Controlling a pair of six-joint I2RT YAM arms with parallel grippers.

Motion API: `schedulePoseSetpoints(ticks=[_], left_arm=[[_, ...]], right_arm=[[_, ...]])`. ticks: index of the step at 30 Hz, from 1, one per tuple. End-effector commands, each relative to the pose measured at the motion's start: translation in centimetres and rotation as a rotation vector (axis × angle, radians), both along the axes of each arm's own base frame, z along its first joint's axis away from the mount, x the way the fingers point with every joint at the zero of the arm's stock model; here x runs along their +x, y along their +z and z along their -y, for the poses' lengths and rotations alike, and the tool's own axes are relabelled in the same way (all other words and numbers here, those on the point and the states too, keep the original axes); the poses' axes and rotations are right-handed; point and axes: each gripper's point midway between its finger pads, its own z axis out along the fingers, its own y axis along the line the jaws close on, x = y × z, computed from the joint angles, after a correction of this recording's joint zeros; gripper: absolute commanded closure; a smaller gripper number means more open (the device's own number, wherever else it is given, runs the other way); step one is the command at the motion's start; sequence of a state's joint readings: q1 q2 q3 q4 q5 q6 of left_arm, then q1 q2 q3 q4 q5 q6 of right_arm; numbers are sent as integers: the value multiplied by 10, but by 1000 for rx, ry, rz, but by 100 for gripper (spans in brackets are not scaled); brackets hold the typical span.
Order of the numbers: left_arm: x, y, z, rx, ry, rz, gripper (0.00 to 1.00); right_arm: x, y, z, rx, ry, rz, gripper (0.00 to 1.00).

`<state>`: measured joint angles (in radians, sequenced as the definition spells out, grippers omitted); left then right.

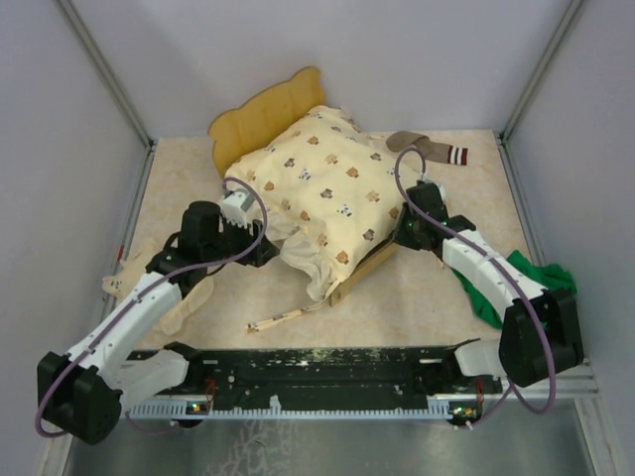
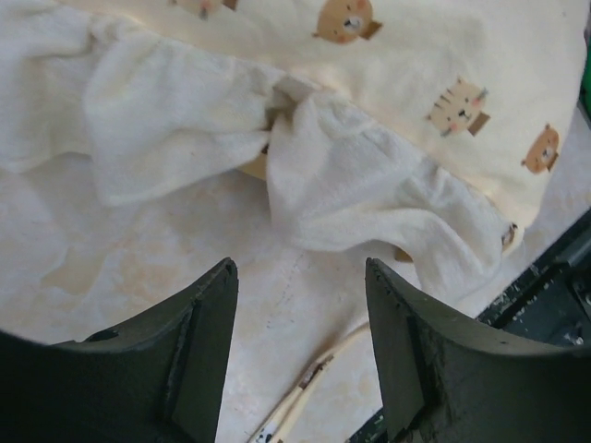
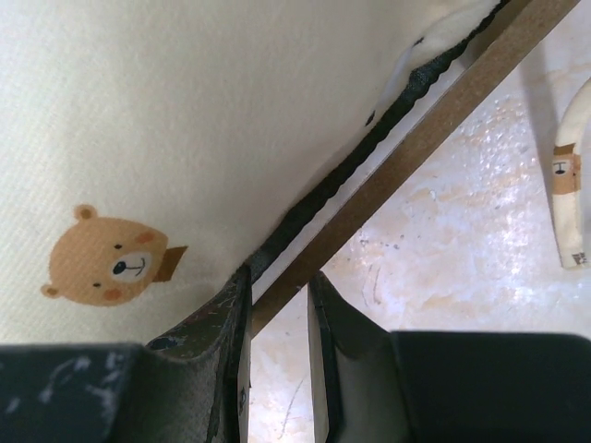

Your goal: Set up the pet bed

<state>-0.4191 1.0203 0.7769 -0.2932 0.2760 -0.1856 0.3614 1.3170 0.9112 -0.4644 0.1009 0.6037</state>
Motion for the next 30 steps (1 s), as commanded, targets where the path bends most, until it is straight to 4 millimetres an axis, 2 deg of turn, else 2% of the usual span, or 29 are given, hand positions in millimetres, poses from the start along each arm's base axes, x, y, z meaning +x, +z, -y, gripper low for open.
schedulePoseSetpoints(ticks=[1, 5, 7, 9, 11, 13, 14, 16, 23, 24, 27, 30], left_arm=[[-21, -5, 25, -93, -168, -38, 37], [-27, -10, 38, -162, -214, -62, 37], [-21, -10, 38, -159, -199, -43, 38], [2, -8, 21, -83, -76, 13, 37], [33, 3, -10, 37, 113, 88, 32], [61, 25, -39, 143, 252, 177, 27], [76, 43, -52, 173, 296, 229, 26], [99, 64, -70, 166, 347, 260, 25], [166, 107, -99, 114, 282, 348, 21], [179, 102, -100, 112, 263, 328, 21], [211, 103, -113, 111, 268, 301, 21], [236, 117, -121, 96, 253, 328, 22]], right_arm=[[42, 29, 0, -58, 124, 178, 94], [50, 44, 5, -77, 115, 234, 94], [52, 47, 5, -82, 124, 240, 94], [51, 48, 8, -90, 120, 237, 94], [48, 50, 7, -83, 122, 244, 94], [44, 50, 7, -74, 127, 253, 94], [42, 50, 7, -70, 130, 256, 94], [41, 49, 7, -66, 133, 257, 94], [35, 44, 2, -58, 176, 243, 94], [34, 43, 1, -54, 183, 239, 94], [32, 45, -2, -38, 199, 241, 94], [29, 48, -6, -16, 210, 252, 94]])
